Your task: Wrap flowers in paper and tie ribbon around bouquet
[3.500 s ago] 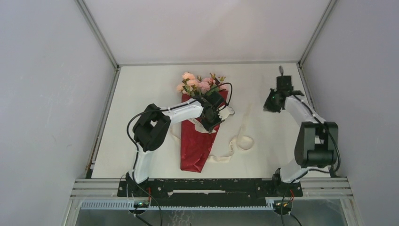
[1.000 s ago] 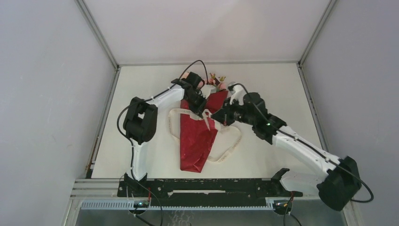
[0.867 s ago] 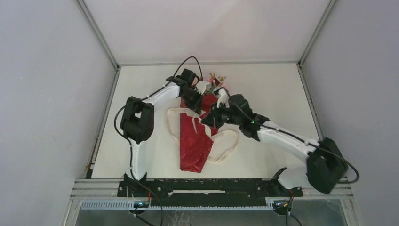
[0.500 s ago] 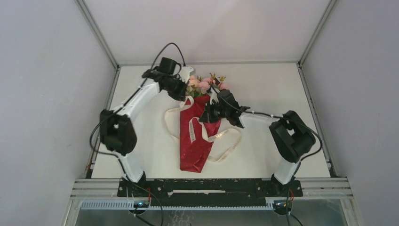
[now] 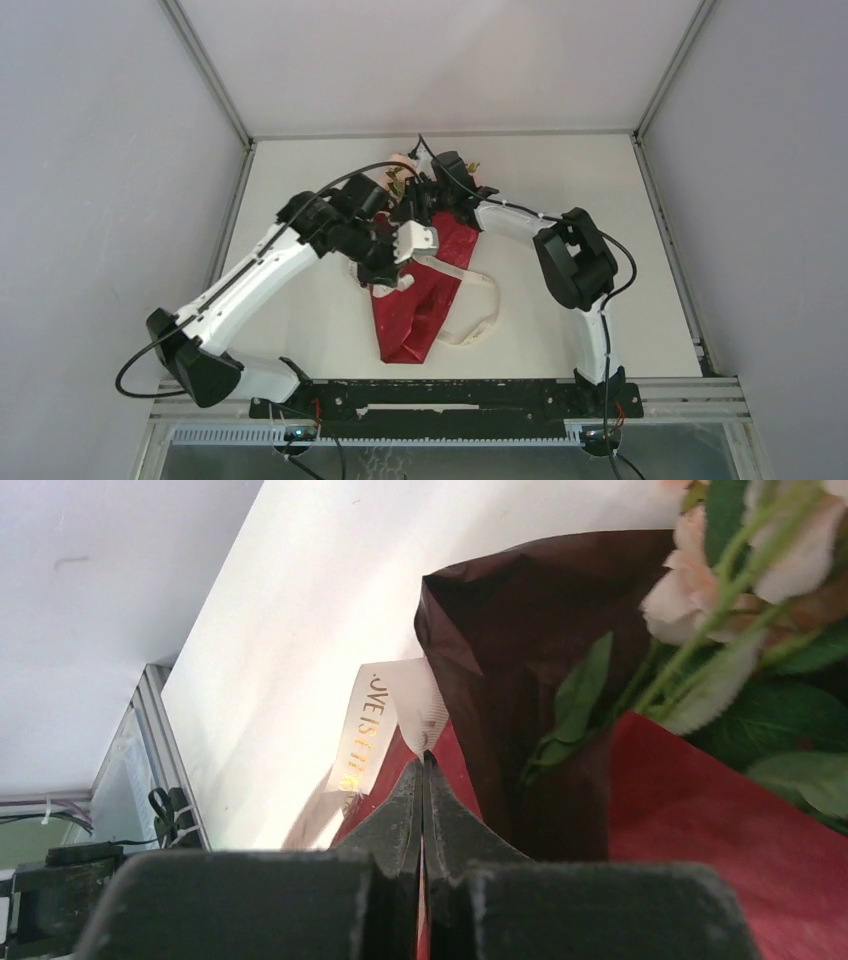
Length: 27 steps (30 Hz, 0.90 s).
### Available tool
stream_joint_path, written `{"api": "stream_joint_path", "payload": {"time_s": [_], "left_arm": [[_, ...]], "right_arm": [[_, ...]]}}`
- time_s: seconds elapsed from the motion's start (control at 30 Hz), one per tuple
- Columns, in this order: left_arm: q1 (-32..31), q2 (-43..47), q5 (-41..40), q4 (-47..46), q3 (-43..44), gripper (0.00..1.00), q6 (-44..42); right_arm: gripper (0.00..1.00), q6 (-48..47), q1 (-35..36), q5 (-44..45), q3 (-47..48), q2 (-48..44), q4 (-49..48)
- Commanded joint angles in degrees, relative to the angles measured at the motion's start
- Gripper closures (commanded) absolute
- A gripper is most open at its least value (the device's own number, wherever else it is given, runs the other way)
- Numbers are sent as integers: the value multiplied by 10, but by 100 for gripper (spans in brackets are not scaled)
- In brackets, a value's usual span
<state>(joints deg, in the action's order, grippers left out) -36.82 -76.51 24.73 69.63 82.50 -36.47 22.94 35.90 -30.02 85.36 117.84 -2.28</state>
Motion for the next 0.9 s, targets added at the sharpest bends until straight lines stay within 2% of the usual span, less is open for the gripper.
{"api": "stream_joint_path", "payload": {"time_s": [0.0,0.07,0.2,0.33,0.43,0.57,0.7,0.87], "left_arm": [[-34,-57,65,12,53,100,-25],[-27,-92,65,-26,91,100,-7],[15,-176,122,-120,144,100,63],[86,-255,161,-236,143,100,162],[130,-294,184,-278,119,100,177],[141,-303,179,-312,67,100,180],[141,-314,122,-367,29,100,220],[141,-357,73,-361,49,100,236]], "right_arm": [[96,3,-1,-35,39,30,38],[89,21,-13,-50,16,19,14],[75,43,-40,-53,-31,-8,2],[66,44,-54,-50,-67,-26,19],[62,43,-58,-53,-96,-48,18],[61,60,-70,-37,-125,-84,11],[60,68,-83,-9,-136,-101,20],[56,55,-92,29,-153,-128,62]]}}
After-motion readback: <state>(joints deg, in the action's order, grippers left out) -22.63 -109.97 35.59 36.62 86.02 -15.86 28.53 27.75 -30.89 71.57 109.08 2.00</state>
